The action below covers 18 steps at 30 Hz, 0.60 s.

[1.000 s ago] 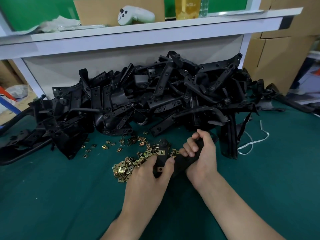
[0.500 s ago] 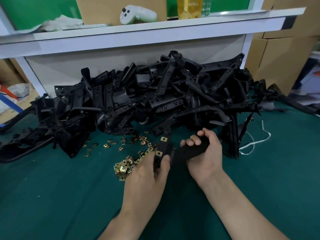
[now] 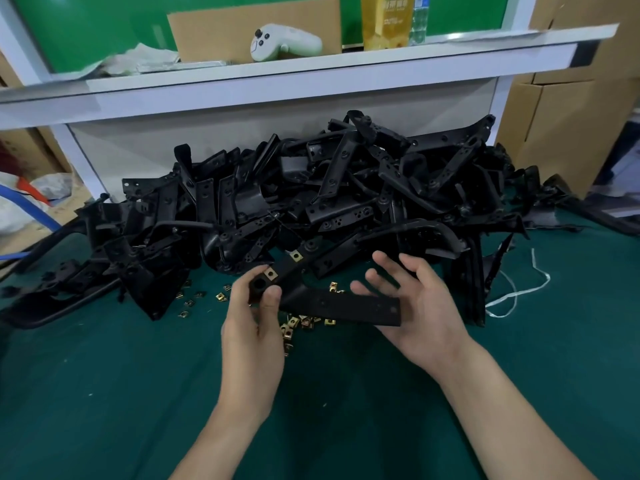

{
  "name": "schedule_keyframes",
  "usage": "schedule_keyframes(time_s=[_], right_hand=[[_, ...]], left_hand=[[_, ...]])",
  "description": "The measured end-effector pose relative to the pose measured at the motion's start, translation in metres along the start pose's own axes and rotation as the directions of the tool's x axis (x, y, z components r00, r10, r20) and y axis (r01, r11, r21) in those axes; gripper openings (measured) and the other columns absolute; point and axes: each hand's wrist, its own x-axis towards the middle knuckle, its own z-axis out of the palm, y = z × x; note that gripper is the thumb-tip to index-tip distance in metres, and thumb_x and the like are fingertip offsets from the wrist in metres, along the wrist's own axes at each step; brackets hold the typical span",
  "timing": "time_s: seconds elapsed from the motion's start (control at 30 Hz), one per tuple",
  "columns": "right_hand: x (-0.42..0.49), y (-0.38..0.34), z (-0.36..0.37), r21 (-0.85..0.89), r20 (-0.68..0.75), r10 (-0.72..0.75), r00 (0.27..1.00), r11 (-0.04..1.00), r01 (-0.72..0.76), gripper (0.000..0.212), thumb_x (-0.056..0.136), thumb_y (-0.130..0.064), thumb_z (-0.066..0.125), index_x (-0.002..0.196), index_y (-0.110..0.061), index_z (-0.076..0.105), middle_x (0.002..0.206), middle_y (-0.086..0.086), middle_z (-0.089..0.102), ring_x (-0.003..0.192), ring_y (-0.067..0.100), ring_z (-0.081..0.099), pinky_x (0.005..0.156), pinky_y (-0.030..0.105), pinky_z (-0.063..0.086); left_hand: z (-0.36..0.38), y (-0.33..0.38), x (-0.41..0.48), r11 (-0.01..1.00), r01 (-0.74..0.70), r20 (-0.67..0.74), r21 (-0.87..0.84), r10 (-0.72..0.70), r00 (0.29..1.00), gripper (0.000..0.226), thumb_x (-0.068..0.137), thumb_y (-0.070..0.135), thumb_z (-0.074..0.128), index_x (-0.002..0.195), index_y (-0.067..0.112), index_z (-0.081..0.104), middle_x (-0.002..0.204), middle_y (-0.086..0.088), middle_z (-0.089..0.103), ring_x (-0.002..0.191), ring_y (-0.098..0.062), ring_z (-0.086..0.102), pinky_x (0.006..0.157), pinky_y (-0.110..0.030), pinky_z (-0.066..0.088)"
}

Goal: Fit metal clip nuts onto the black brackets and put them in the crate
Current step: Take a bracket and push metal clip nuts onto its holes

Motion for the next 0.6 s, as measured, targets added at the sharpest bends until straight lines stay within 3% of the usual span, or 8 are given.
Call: schedule_keyframes(time_s=[0.1,0.17,0.23,0.37,0.47,0.6], right_hand=[[0.000,-0.001,0.001,-0.278,0.039,-0.044,0.998,0.959,0.053,0.029,0.093,-0.045,0.063,0.114,-0.029,0.076,0.113,0.002,0.075,0.108,0.026,0.072,0.078,0.033,0.060],[0.000,0.002,0.003,-0.394,0.117,-0.069,0.991,0.913,0.110,0.039,0.089,-0.048,0.067,0.125,-0.033,0.068,0.121,0.003,0.073,0.113,0.027,0.070,0.087,0.032,0.059],[-0.002,0.005,0.006,-0.474,0.196,-0.057,0.979,0.869,0.146,0.049,0.083,-0.044,0.076,0.130,-0.037,0.063,0.119,0.004,0.072,0.113,0.027,0.069,0.092,0.033,0.057],[-0.008,0.012,0.009,-0.678,0.264,-0.066,0.962,0.697,0.234,0.043,0.082,-0.032,0.083,0.121,-0.043,0.067,0.110,-0.012,0.073,0.106,0.010,0.069,0.090,0.022,0.054],[-0.009,0.015,0.012,-0.711,0.283,-0.155,0.946,0.629,0.315,0.029,0.080,-0.028,0.081,0.106,-0.035,0.072,0.099,-0.015,0.073,0.096,0.000,0.068,0.082,0.014,0.050],[-0.010,0.016,0.014,-0.678,0.290,-0.191,0.938,0.651,0.342,0.023,0.081,-0.022,0.080,0.103,-0.026,0.072,0.096,-0.012,0.074,0.092,0.000,0.068,0.080,0.013,0.050]], left_hand=[[-0.006,-0.001,0.004,0.999,-0.035,0.081,0.013,0.034,0.996,0.028,0.105,0.025,0.048,0.114,0.052,0.051,0.093,0.015,0.065,0.074,0.001,0.055,0.063,-0.011,0.044],[-0.007,-0.002,0.004,0.996,-0.076,0.175,0.055,0.065,0.982,0.029,0.104,0.021,0.048,0.115,0.047,0.051,0.099,0.022,0.065,0.090,0.000,0.060,0.073,-0.010,0.045],[-0.006,-0.005,0.002,0.987,-0.120,0.254,0.108,0.089,0.963,0.026,0.103,0.022,0.049,0.116,0.045,0.051,0.104,0.027,0.064,0.099,-0.001,0.060,0.078,-0.011,0.044],[-0.007,-0.010,0.000,0.980,-0.169,0.349,0.110,0.121,0.929,0.023,0.100,0.036,0.045,0.120,0.046,0.049,0.101,0.022,0.064,0.088,-0.004,0.060,0.075,-0.013,0.044],[-0.007,-0.013,0.000,0.977,-0.188,0.381,0.097,0.138,0.914,0.025,0.099,0.043,0.043,0.123,0.047,0.048,0.105,0.020,0.064,0.097,-0.008,0.060,0.079,-0.015,0.045],[-0.007,-0.017,0.000,0.972,-0.214,0.392,0.098,0.160,0.906,0.028,0.100,0.051,0.042,0.128,0.048,0.045,0.112,0.019,0.064,0.107,-0.011,0.061,0.085,-0.016,0.046]])
